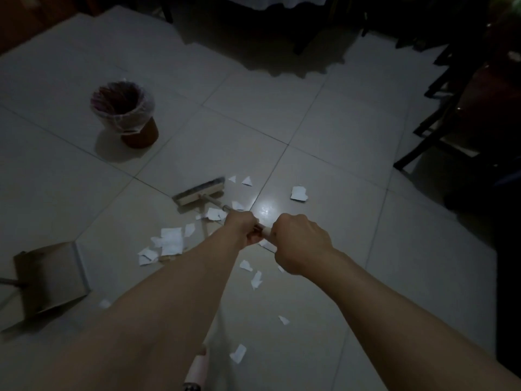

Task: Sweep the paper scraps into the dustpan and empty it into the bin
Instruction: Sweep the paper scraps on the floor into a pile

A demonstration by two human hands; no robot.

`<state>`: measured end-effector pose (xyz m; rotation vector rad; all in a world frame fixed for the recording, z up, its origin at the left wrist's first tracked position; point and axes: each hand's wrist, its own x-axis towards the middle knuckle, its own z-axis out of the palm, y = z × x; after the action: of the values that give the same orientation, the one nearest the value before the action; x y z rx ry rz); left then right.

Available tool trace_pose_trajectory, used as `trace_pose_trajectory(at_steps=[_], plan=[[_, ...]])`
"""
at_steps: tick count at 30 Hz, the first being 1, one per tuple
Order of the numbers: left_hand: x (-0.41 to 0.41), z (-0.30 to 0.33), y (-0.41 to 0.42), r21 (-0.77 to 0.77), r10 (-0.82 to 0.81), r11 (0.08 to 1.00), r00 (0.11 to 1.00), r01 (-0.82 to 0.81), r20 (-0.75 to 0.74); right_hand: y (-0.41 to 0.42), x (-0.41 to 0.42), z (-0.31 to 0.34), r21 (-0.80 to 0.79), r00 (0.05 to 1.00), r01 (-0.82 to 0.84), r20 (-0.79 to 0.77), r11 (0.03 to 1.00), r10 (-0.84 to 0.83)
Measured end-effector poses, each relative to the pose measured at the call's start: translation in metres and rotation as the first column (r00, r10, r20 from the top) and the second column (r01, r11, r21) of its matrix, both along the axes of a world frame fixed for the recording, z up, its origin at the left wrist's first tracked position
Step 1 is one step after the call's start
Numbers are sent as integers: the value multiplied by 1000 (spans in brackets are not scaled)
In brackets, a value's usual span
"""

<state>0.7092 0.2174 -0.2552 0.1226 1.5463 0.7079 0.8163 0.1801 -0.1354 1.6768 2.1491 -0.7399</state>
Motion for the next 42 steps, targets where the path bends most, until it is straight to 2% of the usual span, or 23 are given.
trace_pose_trajectory(at_steps=[11,18,23,28,34,38,42], plan=[[79,31,-65,-29,-81,996,997,80,-15,-59,77,38,-35,998,51,-35,998,-52],[105,60,-81,7,-52,999,999,52,7,-75,104,68,-23,995,81,-56,996,-83],[111,82,-75,17,-65,998,995,66,-73,-70,113,87,-25,986,142,-80,990,-144],[95,83,-37,94,-112,988,986,124,-125,-49,96,79,7,968,227,-114,974,-224],[50,44,25,62,-184,978,961,201,-206,-10,37,34,55,950,287,-142,956,-277],[28,33,46,27,-272,958,930,287,-246,12,2,9,-9,933,329,-150,944,-326],[12,24,43,-24,-399,915,891,403,-218,12,-15,-5,-81,929,342,-119,936,-350]])
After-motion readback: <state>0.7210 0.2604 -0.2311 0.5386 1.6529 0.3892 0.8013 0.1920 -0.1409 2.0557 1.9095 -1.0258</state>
